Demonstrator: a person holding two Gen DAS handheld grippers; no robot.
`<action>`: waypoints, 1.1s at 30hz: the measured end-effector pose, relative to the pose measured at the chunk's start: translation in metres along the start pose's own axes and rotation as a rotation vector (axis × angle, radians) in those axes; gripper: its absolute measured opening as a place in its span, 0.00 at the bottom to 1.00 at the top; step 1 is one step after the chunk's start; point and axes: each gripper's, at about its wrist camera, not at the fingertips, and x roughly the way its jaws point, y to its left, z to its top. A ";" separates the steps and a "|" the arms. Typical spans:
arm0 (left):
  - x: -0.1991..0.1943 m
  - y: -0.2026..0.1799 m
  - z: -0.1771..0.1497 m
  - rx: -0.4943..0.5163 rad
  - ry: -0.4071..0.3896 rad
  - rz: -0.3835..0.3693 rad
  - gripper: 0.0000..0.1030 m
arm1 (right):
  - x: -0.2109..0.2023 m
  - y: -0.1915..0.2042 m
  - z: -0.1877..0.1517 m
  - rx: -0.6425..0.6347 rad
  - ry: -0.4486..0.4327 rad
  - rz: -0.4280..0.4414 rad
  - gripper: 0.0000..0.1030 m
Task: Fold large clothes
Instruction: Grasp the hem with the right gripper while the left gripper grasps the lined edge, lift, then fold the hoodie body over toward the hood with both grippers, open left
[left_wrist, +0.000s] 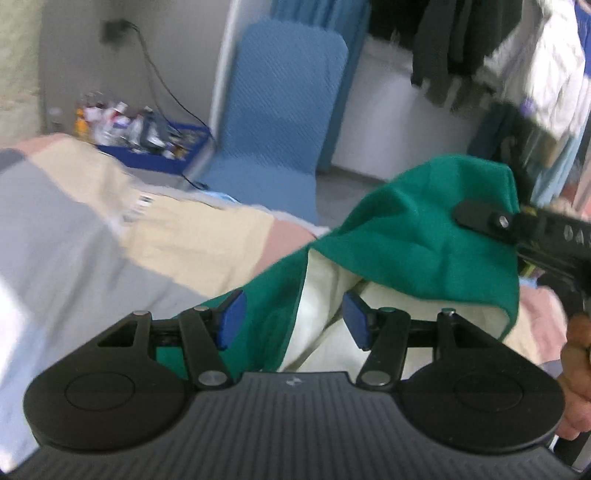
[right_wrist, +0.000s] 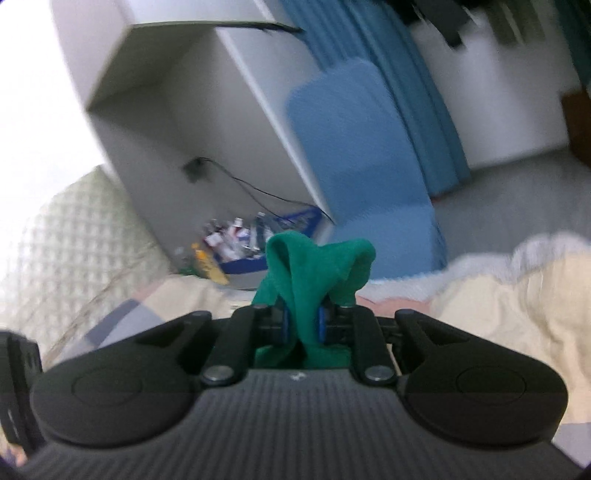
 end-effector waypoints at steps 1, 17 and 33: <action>-0.024 0.004 -0.003 -0.009 -0.011 0.008 0.61 | -0.017 0.016 0.000 -0.033 -0.002 0.014 0.16; -0.306 0.009 -0.151 -0.092 -0.122 0.005 0.62 | -0.226 0.160 -0.120 -0.344 0.001 0.110 0.15; -0.293 0.025 -0.321 -0.130 -0.089 -0.122 0.62 | -0.263 0.184 -0.295 -0.511 0.246 0.067 0.15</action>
